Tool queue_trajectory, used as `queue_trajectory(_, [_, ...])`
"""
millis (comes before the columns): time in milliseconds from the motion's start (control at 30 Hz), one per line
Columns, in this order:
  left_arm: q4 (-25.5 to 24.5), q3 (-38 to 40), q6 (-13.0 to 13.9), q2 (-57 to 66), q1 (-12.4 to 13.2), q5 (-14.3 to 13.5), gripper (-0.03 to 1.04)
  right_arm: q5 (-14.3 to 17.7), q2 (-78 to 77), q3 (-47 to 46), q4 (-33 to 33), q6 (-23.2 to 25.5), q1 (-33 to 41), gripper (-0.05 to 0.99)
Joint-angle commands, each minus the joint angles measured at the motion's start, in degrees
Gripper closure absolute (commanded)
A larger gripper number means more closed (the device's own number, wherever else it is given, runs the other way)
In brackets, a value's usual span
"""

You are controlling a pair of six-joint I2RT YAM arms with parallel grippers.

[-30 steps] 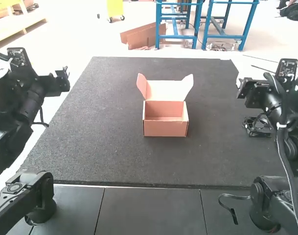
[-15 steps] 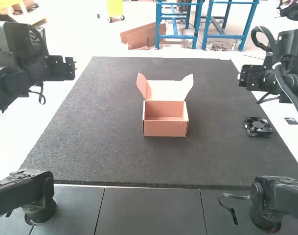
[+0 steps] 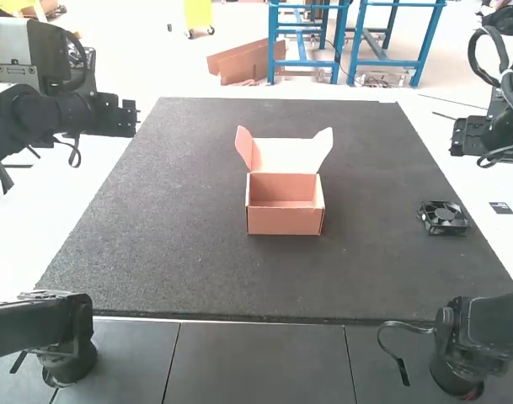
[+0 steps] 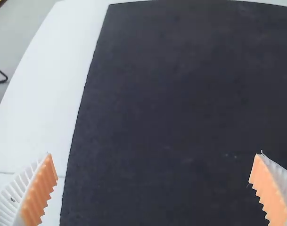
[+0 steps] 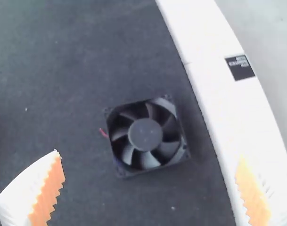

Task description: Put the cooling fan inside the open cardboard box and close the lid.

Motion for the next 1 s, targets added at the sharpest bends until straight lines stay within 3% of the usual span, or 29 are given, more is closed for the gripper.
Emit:
queue_trajectory(0, [0.45,2.37,0.86,1.0,0.13,-0.22,0.04,-5.64,4.6,2.96,-1.18,-7.36,-5.89,0.09])
queue_trajectory(400, [0.54,2.72,0.86,4.25,0.13,-0.13,0.04,-6.43,20.51,7.0,-1.36,-20.63,-13.98,0.08])
queue_trajectory(667, [-1.31,3.16,0.77,4.25,0.13,-0.22,0.04,-6.26,30.53,9.2,-0.56,-23.36,-14.95,0.08])
queue_trajectory(967, [-3.5,3.42,0.59,4.08,0.39,-1.19,0.04,-7.93,36.24,11.31,6.2,-24.15,-15.91,0.08])
